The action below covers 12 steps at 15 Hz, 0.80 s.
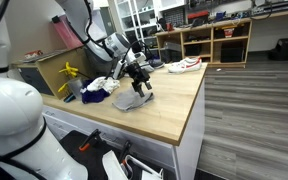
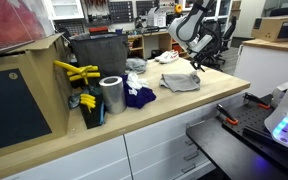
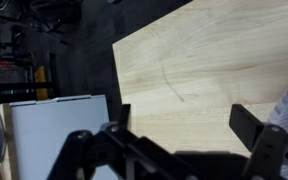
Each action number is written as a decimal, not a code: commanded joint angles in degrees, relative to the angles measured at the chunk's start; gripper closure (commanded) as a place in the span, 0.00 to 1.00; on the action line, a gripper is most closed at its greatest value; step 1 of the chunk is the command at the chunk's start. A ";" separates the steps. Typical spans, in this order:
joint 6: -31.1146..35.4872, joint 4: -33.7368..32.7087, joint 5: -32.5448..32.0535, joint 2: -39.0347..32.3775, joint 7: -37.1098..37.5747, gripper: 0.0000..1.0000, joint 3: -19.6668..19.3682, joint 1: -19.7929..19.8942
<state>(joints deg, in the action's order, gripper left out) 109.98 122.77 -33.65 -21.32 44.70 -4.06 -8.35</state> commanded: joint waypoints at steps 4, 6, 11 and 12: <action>1.30 1.42 -5.33 1.64 5.35 0.00 0.67 0.22; 3.51 1.12 -3.75 1.65 6.70 0.00 1.20 0.57; 10.79 -0.24 1.34 0.01 10.93 0.00 1.36 0.95; 12.55 -0.40 2.44 -0.42 11.54 0.00 1.21 0.89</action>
<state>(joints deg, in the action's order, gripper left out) 118.89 122.87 -34.12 -21.33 54.16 -3.27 -8.16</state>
